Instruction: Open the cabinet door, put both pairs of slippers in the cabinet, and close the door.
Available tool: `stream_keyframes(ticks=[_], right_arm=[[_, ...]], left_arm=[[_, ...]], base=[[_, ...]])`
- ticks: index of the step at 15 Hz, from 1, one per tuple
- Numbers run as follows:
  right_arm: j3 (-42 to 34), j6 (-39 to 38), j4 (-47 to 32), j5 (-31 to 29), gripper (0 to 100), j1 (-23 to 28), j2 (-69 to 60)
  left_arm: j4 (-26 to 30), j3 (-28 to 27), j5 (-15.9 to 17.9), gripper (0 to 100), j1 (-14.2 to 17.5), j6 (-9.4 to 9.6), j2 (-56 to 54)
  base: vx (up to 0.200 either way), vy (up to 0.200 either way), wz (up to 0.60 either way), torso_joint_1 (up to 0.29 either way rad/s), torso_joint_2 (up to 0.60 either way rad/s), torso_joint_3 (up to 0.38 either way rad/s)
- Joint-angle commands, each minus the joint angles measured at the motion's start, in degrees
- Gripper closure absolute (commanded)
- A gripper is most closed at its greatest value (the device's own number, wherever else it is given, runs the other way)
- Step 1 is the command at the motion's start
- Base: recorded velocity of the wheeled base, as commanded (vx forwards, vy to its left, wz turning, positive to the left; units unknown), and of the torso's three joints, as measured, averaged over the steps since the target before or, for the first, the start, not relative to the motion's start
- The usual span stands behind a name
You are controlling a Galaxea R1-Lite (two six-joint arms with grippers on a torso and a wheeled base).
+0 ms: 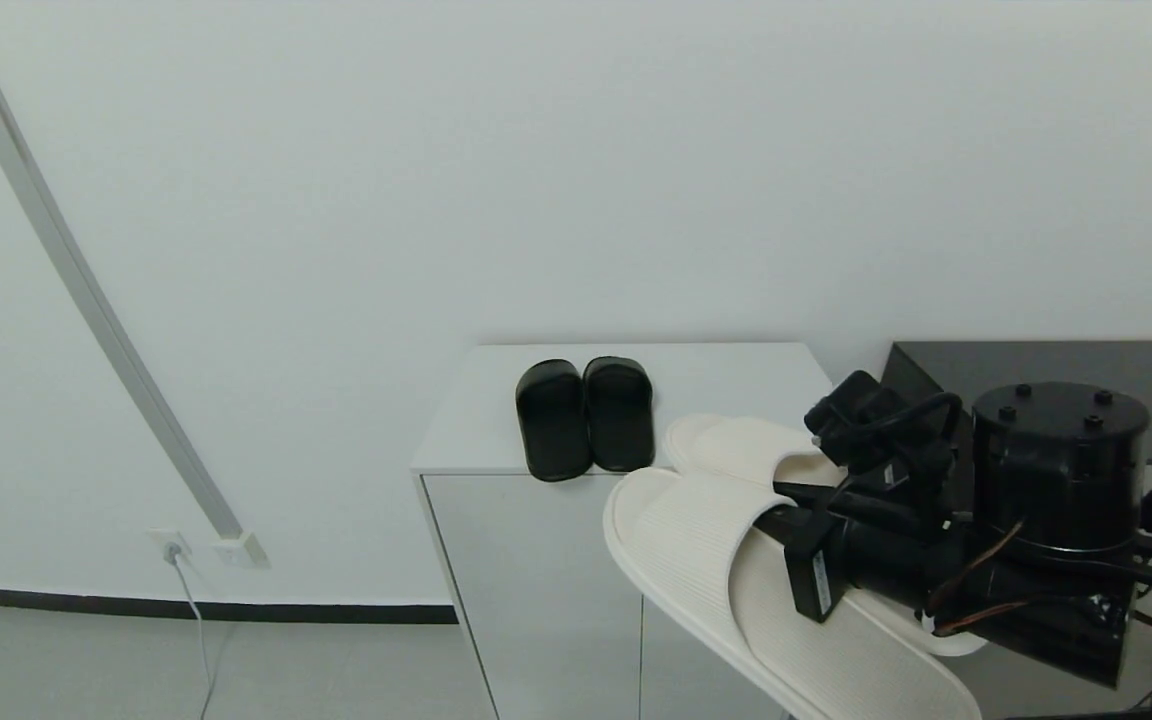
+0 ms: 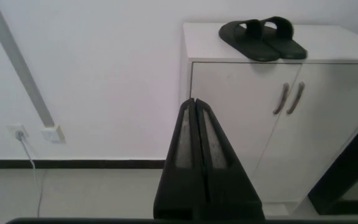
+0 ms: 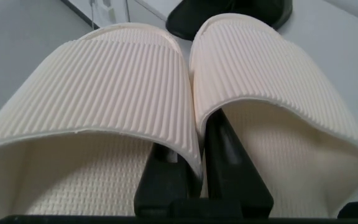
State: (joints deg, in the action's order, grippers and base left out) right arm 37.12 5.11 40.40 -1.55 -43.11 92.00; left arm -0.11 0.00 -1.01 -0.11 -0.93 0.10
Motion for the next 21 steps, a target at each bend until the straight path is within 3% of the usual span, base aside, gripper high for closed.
stream_keyframes(ticks=[1, 14, 15, 21], right_arm=[[-0.47, -0.01, 0.03, -0.03, 100, 0.04, 0.02], [-1.35, 0.25, 0.21, 0.14, 100, -0.05, 0.55], [-1.35, 0.25, 0.21, 0.14, 100, -0.05, 0.55], [-1.61, 0.43, 0.21, 0.14, 100, -0.05, 0.99]], left_arm=[[0.02, 0.0, -0.04, 100, 0.02, -0.04, -0.01], [0.11, 0.0, 0.13, 100, 0.02, -0.04, -0.01], [0.11, 0.0, 0.13, 0, -0.07, -0.04, -0.01], [0.11, 0.0, 0.13, 0, 0.02, -0.04, -0.01]], base=[[0.0, 0.0, 0.0, 0.0, 0.0, 0.0], [0.0, 0.0, 0.0, -0.027, 0.06, 0.033], [0.0, 0.0, 0.0, -0.144, 0.35, 0.188], [0.0, 0.0, 0.0, -0.164, 0.37, 0.207]])
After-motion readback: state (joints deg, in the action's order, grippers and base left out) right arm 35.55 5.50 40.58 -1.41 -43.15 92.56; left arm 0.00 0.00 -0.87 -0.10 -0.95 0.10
